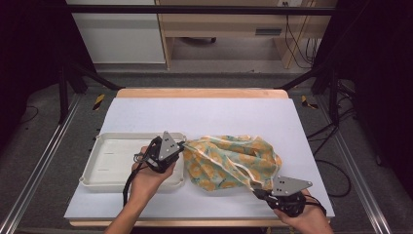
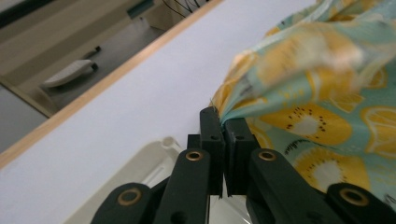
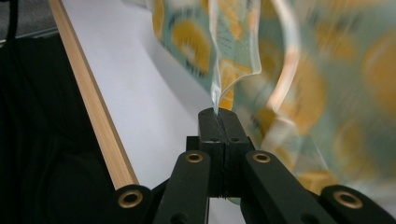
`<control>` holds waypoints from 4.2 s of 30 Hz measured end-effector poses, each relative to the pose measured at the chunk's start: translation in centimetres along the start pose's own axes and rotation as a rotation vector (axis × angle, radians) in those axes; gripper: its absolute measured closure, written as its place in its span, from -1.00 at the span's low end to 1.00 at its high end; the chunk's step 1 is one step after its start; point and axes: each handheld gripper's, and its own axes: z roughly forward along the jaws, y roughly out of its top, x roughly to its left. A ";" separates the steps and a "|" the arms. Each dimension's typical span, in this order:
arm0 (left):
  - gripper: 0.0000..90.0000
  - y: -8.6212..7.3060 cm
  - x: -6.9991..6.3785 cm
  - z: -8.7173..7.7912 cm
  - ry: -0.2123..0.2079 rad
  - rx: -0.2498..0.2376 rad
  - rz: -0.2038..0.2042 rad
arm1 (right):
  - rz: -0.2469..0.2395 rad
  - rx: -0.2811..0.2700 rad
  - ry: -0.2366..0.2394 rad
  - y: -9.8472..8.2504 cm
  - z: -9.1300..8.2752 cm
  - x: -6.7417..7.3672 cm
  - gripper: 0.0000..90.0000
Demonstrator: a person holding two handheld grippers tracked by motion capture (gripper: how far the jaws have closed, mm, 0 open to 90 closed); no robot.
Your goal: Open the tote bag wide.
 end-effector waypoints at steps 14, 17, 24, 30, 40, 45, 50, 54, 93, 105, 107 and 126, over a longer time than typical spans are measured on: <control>0.95 0.2 -1.7 -2.3 -0.101 -0.026 0.074 | 0.066 -0.088 -0.083 0.1 -1.0 -0.6 0.23; 0.95 -0.2 -1.8 -2.5 -0.111 -0.021 0.076 | 0.069 -0.109 -0.082 0.5 -1.5 -0.6 0.06; 0.94 -1.1 -2.0 -2.9 -0.128 -0.004 0.091 | 0.079 -0.143 -0.139 3.0 -2.4 -2.6 -0.12; 0.94 -1.1 -1.7 -3.2 -0.130 -0.016 0.084 | 0.110 -0.101 -0.116 4.5 -0.5 -5.4 -0.26; 0.85 -1.7 -1.1 -3.5 -0.187 0.048 0.040 | 0.043 -0.014 -0.054 4.7 0.5 -4.8 0.99; 0.56 -1.8 -0.9 -3.9 -0.211 0.089 0.023 | 0.013 -0.022 -0.056 4.3 -0.6 -3.3 1.00; 0.32 -1.1 -0.2 -4.3 -0.205 0.117 0.022 | -0.006 -0.029 -0.065 3.8 -1.1 -2.4 1.00; 0.21 -0.4 0.4 -4.6 -0.204 0.124 0.023 | -0.002 -0.026 -0.075 3.5 -0.9 -2.5 1.00; -0.34 5.4 0.6 7.1 -0.312 0.468 0.208 | -0.079 -0.024 -0.024 1.8 -1.4 0.4 1.00; 0.78 5.4 0.8 8.3 -0.270 0.571 0.211 | -0.078 0.006 -0.008 0.5 -1.3 0.9 1.00; 0.90 5.5 0.9 8.6 -0.260 0.568 0.202 | -0.075 0.012 -0.005 0.3 -1.2 1.0 1.00; 0.94 7.4 3.0 8.7 -0.171 0.462 0.093 | -0.062 0.078 0.035 -1.3 -0.7 0.7 1.00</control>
